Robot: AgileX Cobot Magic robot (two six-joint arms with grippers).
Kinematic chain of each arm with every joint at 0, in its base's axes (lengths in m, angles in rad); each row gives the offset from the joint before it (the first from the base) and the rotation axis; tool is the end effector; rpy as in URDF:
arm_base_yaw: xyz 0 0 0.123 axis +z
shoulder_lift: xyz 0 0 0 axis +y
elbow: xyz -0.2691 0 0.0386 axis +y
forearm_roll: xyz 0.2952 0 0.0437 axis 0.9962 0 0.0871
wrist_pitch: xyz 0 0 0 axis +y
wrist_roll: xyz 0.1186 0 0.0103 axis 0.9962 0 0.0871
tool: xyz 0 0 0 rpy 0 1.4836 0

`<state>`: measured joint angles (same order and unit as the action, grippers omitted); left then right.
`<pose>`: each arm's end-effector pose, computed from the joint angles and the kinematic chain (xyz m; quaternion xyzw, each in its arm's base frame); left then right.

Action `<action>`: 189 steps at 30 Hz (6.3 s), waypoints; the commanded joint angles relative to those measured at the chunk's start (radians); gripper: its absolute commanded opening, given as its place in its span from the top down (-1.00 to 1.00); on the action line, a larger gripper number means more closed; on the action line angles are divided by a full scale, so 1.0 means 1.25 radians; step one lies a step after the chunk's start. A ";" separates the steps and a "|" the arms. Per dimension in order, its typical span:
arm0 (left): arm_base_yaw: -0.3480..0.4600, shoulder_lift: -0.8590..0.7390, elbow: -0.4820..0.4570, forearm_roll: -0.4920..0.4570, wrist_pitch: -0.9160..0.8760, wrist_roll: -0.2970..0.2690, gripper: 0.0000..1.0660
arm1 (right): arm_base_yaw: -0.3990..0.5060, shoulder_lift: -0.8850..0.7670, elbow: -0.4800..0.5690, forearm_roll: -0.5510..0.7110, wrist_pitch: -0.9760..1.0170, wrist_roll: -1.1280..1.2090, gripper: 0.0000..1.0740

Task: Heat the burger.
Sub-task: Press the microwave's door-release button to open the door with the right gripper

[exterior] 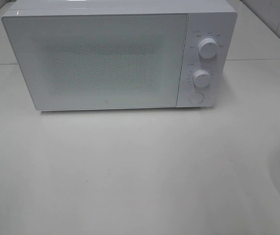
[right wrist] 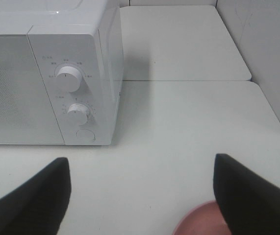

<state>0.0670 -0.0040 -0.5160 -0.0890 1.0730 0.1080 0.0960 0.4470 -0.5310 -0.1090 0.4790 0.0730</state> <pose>0.0718 -0.0045 0.2919 0.0199 0.8501 0.0016 0.5262 0.1776 0.0111 0.3066 -0.0335 0.8056 0.0011 0.5915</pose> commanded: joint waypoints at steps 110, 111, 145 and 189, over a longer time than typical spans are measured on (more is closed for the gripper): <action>0.000 -0.010 -0.001 -0.007 -0.001 0.002 -0.84 | 0.330 1.018 0.142 0.437 -1.066 1.031 1.00; 0.000 -0.010 -0.001 -0.007 -0.001 0.002 -0.84 | 0.330 1.029 0.130 0.437 -1.065 1.031 1.00; 0.000 -0.010 -0.001 -0.007 -0.001 0.002 -0.84 | 0.264 1.183 -0.058 0.370 -1.020 0.998 1.00; 0.000 -0.010 -0.001 -0.007 -0.001 0.002 -0.84 | 0.200 1.295 -0.206 0.270 -1.063 0.985 1.00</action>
<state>0.0670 -0.0040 -0.5160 -0.0890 1.0750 0.1080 0.3510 2.0710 -0.7660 0.2280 -0.7560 1.3270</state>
